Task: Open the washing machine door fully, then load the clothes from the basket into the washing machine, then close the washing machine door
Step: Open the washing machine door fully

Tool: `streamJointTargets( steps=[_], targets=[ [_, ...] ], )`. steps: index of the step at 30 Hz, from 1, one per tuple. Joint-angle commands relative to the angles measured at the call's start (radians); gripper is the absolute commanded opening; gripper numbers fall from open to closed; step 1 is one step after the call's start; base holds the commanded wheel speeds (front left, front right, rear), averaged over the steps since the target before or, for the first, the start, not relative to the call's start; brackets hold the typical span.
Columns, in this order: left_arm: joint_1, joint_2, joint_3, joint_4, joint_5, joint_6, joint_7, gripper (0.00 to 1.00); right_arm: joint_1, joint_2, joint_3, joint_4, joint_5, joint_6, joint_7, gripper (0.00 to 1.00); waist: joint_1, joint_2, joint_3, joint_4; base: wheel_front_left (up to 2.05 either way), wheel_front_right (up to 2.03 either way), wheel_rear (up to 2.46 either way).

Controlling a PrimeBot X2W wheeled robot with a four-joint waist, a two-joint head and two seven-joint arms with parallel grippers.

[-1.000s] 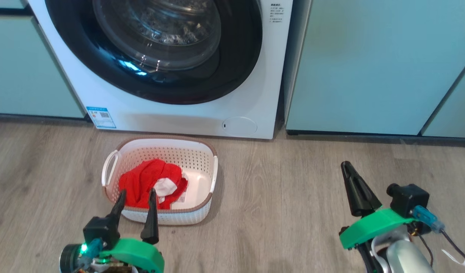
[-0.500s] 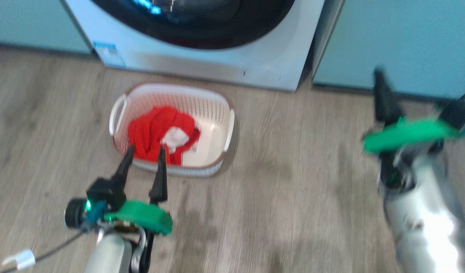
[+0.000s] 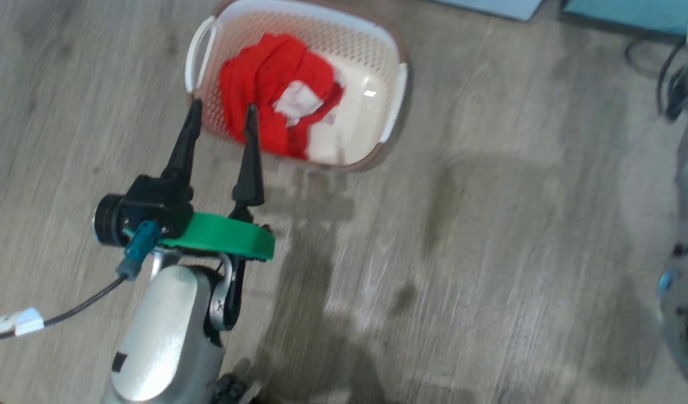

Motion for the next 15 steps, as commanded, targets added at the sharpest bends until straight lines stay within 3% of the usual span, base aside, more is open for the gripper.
streamJointTargets(
  steps=[1, 7, 15],
  targets=[
    [-0.022, 0.012, 0.017, -0.039, 0.007, 0.011, -0.01, 1.0, -0.081, 0.014, 0.012, -0.009, 0.004, 0.0, 0.026, 0.0, -0.0002, 0.0, 0.054, 0.051, 0.0, 0.0, 0.0],
    [-0.043, 0.012, -0.015, -0.051, -0.017, 0.028, -0.01, 1.0, -0.267, 0.014, -0.005, 0.126, -0.026, 0.0, 0.058, 0.0, -0.0002, 0.0, 0.087, 0.079, 0.0, 0.0, 0.0],
    [-0.037, 0.012, -0.043, -0.048, -0.041, 0.042, -0.01, 1.0, -0.366, -0.007, -0.029, 0.218, -0.051, 0.0, 0.035, 0.0, -0.0002, 0.0, 0.09, 0.101, 0.0, 0.0, 0.0]
  ],
)
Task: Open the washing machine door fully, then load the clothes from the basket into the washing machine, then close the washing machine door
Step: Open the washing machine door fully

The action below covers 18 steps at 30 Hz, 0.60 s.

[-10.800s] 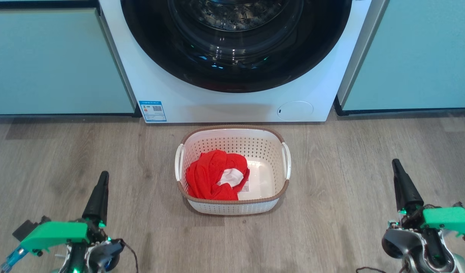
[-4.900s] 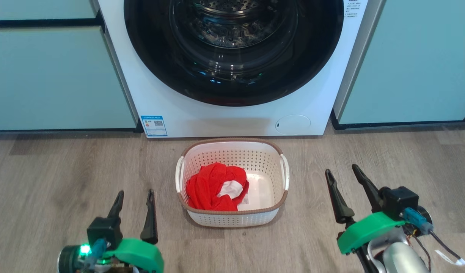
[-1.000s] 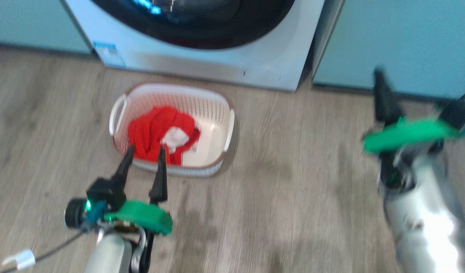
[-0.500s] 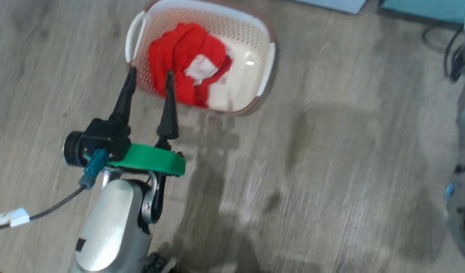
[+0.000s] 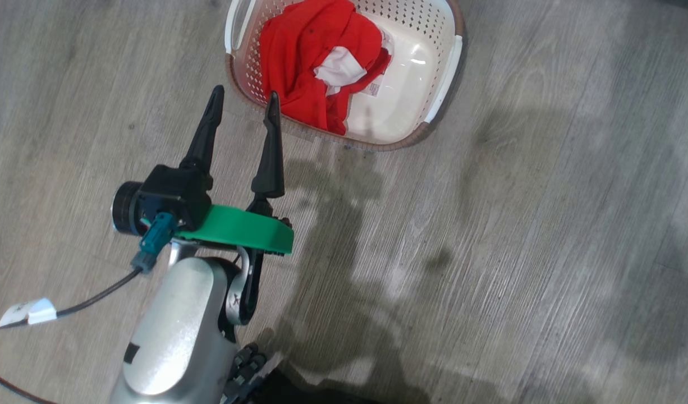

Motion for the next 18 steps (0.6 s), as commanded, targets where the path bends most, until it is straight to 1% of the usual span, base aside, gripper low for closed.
streamJointTargets(
  steps=[1, 5, 8, 14, 18],
  targets=[
    [0.003, 0.015, 0.023, -0.031, -0.004, 0.008, -0.01, 1.0, -0.042, 0.031, 0.009, -0.022, -0.005, 0.001, 0.0, 0.0, -0.0001, 0.0, -0.004, 0.002, 0.0, 0.0, 0.0],
    [0.009, 0.015, 0.024, -0.025, -0.004, 0.006, -0.01, 1.0, -0.056, 0.03, 0.007, 0.006, 0.008, 0.001, 0.016, 0.0, -0.0001, 0.0, -0.008, 0.001, 0.0, 0.0, 0.0],
    [0.007, 0.015, 0.025, -0.022, -0.004, 0.005, -0.01, 1.0, -0.084, 0.034, -0.006, 0.047, 0.03, 0.001, 0.056, 0.0, -0.0001, 0.0, -0.006, 0.0, 0.0, 0.0, 0.0],
    [-0.006, 0.015, 0.017, -0.022, -0.011, 0.003, -0.01, 1.0, -0.154, 0.02, -0.007, 0.136, 0.032, 0.001, 0.143, 0.0, -0.0001, 0.0, 0.008, 0.006, 0.0, 0.0, 0.0],
    [-0.007, 0.015, 0.011, -0.019, -0.015, 0.002, -0.01, 1.0, -0.184, 0.016, -0.007, 0.167, 0.042, 0.001, 0.194, 0.0, -0.0001, 0.0, 0.01, 0.01, 0.0, 0.0, 0.0]
  ],
)
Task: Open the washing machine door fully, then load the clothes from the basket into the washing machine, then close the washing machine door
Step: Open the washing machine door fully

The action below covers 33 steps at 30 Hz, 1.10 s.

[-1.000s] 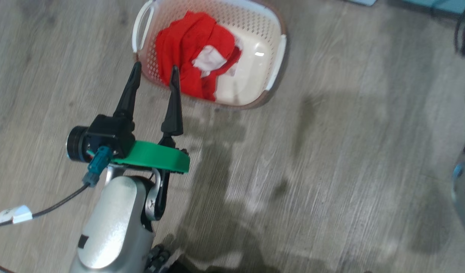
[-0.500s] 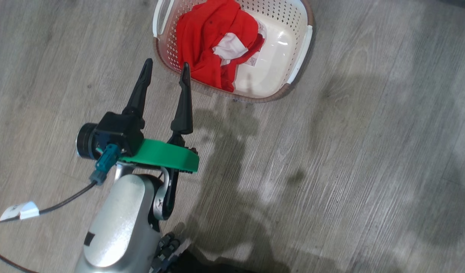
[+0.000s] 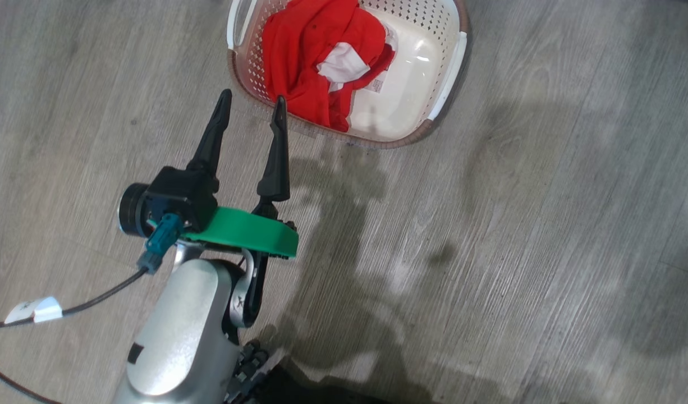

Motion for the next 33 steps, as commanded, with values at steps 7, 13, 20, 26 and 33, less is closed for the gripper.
streamJointTargets(
  steps=[7, 13, 20, 26, 33],
  targets=[
    [-0.006, 0.015, 0.016, -0.017, -0.009, 0.006, -0.01, 1.0, -0.014, 0.035, 0.022, -0.003, 0.03, 0.001, 0.078, 0.0, 0.0, 0.0, -0.015, 0.003, 0.0, 0.0, 0.0],
    [-0.004, 0.015, 0.016, -0.008, -0.014, 0.0, -0.01, 1.0, 0.034, 0.031, 0.04, -0.006, 0.048, 0.001, 0.131, 0.0, 0.0, 0.0, -0.038, 0.002, 0.0, 0.0, 0.0],
    [0.01, 0.015, 0.027, 0.0, -0.004, -0.003, -0.01, 1.0, 0.102, 0.034, 0.056, -0.026, 0.071, 0.001, 0.16, 0.0, 0.0, 0.0, -0.082, -0.002, 0.0, 0.0, 0.0],
    [0.038, 0.015, 0.033, 0.007, 0.007, -0.009, -0.01, 1.0, 0.185, 0.046, 0.057, -0.033, 0.111, 0.001, 0.188, 0.0, 0.0, 0.0, -0.144, -0.007, 0.0, 0.0, 0.0],
    [0.072, 0.015, 0.035, 0.016, 0.022, -0.018, -0.01, 1.0, 0.302, 0.075, 0.063, -0.064, 0.168, 0.001, 0.22, 0.0, 0.0, 0.0, -0.224, -0.002, 0.0, 0.0, 0.0]
  ],
)
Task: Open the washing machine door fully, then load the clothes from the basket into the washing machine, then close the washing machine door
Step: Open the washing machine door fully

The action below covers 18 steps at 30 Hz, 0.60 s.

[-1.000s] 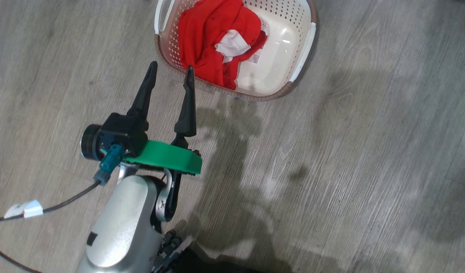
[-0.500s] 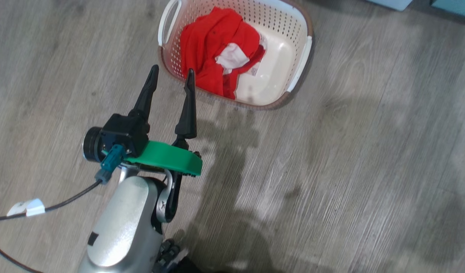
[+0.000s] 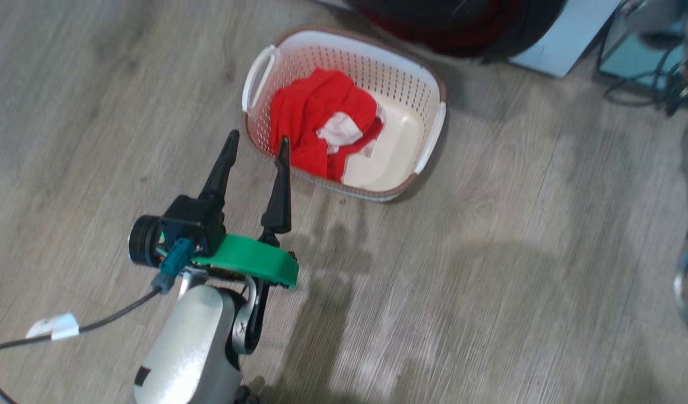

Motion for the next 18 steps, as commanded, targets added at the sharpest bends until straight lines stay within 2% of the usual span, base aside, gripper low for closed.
streamJointTargets(
  steps=[1, 18],
  targets=[
    [0.008, 0.014, 0.035, -0.027, 0.01, -0.003, -0.01, 1.0, -0.005, 0.037, 0.014, -0.048, 0.012, 0.001, 0.012, 0.0, 0.0, -0.0001, -0.028, 0.003, 0.0, 0.0, 0.0],
    [0.118, 0.014, 0.063, 0.013, 0.037, -0.038, -0.01, 1.0, 0.264, 0.112, 0.069, -0.135, 0.135, 0.001, 0.049, 0.0, 0.0, -0.0001, -0.202, 0.047, 0.0, 0.0, 0.0]
  ],
)
